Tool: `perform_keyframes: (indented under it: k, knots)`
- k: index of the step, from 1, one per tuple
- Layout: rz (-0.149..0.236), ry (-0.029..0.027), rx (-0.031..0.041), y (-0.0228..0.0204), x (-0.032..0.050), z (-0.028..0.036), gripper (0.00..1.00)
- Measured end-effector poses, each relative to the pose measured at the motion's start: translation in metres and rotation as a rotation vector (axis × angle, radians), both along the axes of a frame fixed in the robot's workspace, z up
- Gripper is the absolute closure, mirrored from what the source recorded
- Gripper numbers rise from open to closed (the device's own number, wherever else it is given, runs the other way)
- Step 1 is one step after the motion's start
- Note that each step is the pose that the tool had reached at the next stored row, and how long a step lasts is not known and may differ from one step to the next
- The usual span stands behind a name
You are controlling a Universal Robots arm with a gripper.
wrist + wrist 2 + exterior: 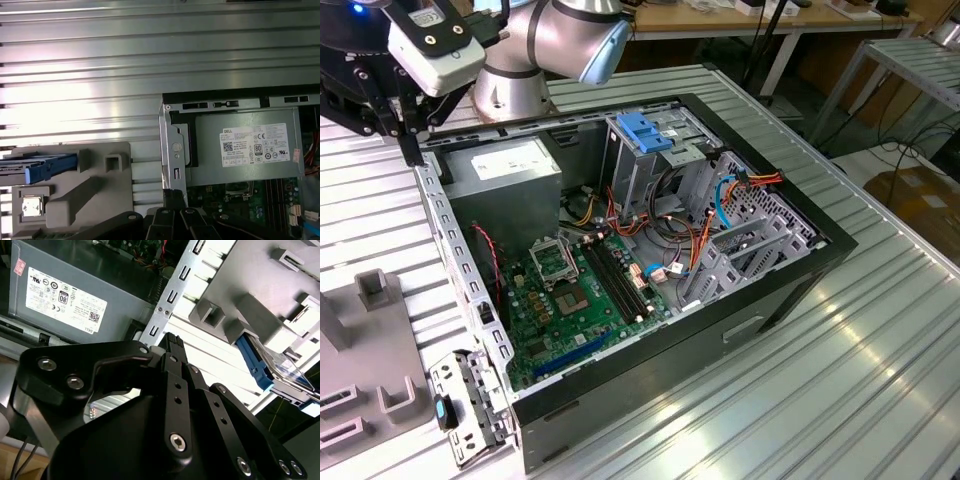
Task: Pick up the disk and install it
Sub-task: 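Reach for the disk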
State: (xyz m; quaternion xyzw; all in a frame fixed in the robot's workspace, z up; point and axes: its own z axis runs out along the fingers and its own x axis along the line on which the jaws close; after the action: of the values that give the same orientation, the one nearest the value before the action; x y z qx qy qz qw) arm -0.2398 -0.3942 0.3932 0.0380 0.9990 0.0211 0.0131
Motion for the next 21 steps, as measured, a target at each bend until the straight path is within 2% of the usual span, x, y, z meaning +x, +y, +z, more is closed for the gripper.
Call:
perform_keyframes:
  k: [2,5,8,10,13,16,21]
  knots:
    - [0.0,0.0001,-0.0005,0.0028,-0.0025,0.0001,0.89]
    - [0.0,0.0001,-0.0009,0.0109,-0.0096,0.0,0.89]
    - [0.0,0.0001,-0.0029,0.0172,-0.0183,-0.0001,0.89]
    - [0.0,0.0001,-0.007,0.0209,-0.0231,-0.0002,0.89]
    - [0.0,0.0,-0.0172,0.0271,-0.0321,-0.0007,0.89]
    - [0.0,-0.0007,-0.0302,0.032,-0.0387,-0.0012,0.89]
    - [0.0,-0.0007,-0.0321,0.0366,-0.0502,-0.0017,0.89]
